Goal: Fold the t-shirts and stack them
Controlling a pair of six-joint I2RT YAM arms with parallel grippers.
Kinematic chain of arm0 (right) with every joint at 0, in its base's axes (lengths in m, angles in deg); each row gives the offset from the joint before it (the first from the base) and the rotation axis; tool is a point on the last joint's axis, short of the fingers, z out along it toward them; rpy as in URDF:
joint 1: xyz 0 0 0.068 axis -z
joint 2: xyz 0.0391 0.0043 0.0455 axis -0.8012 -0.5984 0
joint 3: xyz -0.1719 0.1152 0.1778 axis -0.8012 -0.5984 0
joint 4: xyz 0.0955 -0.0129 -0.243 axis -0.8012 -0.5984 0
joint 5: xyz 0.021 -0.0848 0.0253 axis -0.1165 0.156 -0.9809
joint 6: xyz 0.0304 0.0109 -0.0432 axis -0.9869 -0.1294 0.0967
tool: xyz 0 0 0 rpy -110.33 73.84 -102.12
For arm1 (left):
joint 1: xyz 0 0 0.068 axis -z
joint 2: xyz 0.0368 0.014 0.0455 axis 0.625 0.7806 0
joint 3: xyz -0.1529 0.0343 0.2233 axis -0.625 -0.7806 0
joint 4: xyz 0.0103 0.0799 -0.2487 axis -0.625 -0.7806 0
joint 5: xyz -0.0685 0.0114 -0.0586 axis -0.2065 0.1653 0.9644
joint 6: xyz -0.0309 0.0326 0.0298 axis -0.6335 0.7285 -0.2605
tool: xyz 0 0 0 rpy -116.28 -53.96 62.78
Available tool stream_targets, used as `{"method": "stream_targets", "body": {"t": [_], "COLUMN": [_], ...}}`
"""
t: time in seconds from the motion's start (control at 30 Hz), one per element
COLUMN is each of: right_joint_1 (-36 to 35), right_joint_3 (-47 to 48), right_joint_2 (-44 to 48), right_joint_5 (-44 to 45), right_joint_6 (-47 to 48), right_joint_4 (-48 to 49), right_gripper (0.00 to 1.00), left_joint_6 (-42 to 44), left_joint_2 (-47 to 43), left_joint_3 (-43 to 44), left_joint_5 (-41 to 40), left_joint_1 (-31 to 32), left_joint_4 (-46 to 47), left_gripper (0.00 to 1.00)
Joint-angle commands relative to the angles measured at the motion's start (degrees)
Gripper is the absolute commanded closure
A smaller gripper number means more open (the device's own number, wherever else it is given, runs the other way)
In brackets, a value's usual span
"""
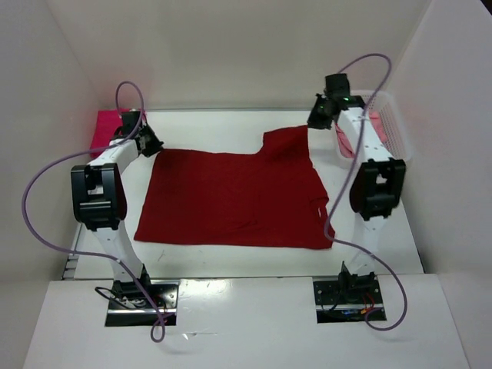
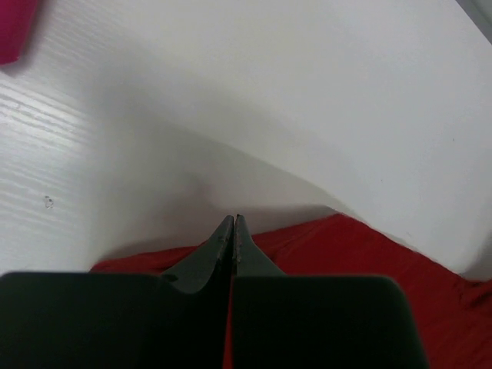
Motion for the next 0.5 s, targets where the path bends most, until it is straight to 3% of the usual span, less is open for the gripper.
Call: {"method": "stream_targets", "body": {"t": [0.0,0.23,0.47], "right_joint_1": [4.87,3.73,3.73], "right_joint_3": [-11.08,-31.45,-45.81], "right_joint_2": [12.49,24.53,38.62], "right_joint_5": [-3.61,-4.40,-4.40], "right_joint_6": [0.28,-0.25,-2.00], "right_joint_4": [7.40,8.81,10.13], "right_gripper": [0.99,0.99,0.99], "left_joint_6": [-0.40,0.13,-0.93], "left_joint_2": [-4.64,-9.74,-17.20], "left_joint_3": [-2.78,-10.68,-17.28], "left_joint_5": [3.08,3.70,4.93], "left_joint_1": [-1.69,-2.75,-5.21], "left_joint_4": [2.81,2.81,3.34], "left_gripper": [1.00,1.00,1.00]}}
